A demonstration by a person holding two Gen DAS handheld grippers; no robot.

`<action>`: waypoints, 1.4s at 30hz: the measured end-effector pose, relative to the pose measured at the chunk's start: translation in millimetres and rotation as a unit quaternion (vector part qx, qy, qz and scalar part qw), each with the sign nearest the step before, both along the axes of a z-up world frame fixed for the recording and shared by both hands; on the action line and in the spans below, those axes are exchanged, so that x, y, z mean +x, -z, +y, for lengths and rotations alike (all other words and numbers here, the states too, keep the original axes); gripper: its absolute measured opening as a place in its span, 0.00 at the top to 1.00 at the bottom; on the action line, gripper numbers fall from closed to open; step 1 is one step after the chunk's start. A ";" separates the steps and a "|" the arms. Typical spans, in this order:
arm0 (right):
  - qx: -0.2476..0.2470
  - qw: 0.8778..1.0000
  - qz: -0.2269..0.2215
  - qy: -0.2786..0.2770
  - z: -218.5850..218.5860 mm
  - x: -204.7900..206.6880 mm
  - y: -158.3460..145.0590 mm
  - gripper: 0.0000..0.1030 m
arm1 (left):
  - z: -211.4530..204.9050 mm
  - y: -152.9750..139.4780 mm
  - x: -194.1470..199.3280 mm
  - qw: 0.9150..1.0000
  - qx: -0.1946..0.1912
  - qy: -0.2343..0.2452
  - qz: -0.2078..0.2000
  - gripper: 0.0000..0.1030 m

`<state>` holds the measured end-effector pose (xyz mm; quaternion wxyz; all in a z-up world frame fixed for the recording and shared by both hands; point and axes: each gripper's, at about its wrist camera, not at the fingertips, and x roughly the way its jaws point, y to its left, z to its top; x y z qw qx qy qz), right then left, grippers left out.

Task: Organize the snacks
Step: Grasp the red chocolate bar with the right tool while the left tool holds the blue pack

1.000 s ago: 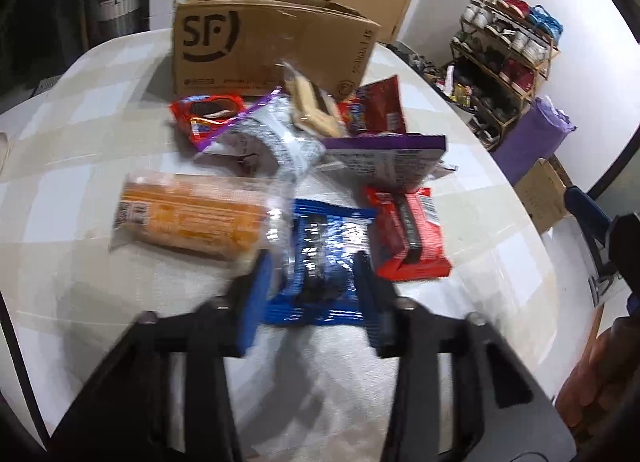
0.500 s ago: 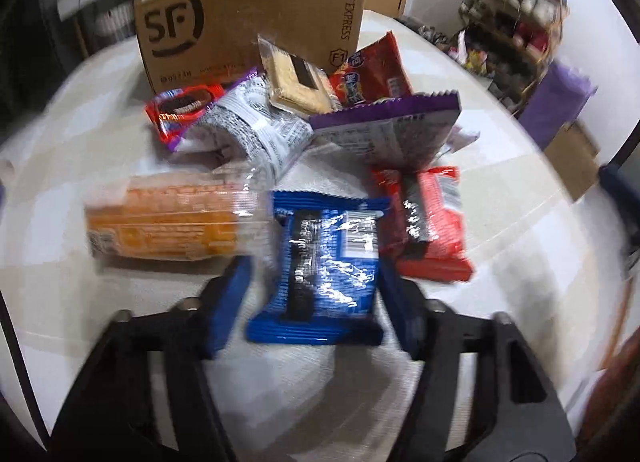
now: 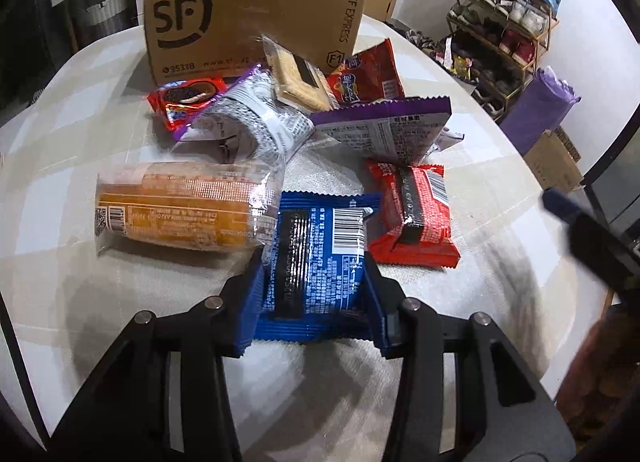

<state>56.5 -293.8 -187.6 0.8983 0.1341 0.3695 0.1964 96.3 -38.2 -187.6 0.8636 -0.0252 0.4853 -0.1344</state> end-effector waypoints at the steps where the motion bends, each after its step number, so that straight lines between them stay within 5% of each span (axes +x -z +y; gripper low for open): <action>1: -0.003 1.000 0.013 -0.004 6.5 8.9 5.3 0.01 | 2.6 -1.9 -1.6 1.000 -0.006 0.000 -0.001 0.60; 13: -0.050 0.997 0.063 -0.002 45.2 57.1 33.8 0.03 | 62.1 -20.3 -23.1 0.989 -0.145 -0.008 0.006 0.60; 19: -0.094 0.994 0.062 -0.008 63.5 62.9 41.2 0.16 | 80.5 -27.1 -27.7 0.980 -0.198 -0.002 0.001 0.60; 24: -0.132 0.990 0.056 -0.008 75.2 65.7 42.3 0.47 | 88.4 -28.1 -29.6 0.972 -0.235 0.002 0.011 0.60; 29: -0.120 0.991 0.052 -0.015 69.7 61.5 43.7 0.56 | 89.9 -27.8 -30.6 0.969 -0.246 0.004 0.012 0.60; 38: -0.057 0.997 0.053 -0.024 46.6 40.5 39.2 0.56 | 85.4 -33.2 -35.0 0.961 -0.275 0.018 0.022 0.60; 42: -0.041 0.997 0.060 -0.030 41.7 38.4 41.0 0.56 | 88.7 -41.0 -35.2 0.949 -0.314 0.022 0.026 0.60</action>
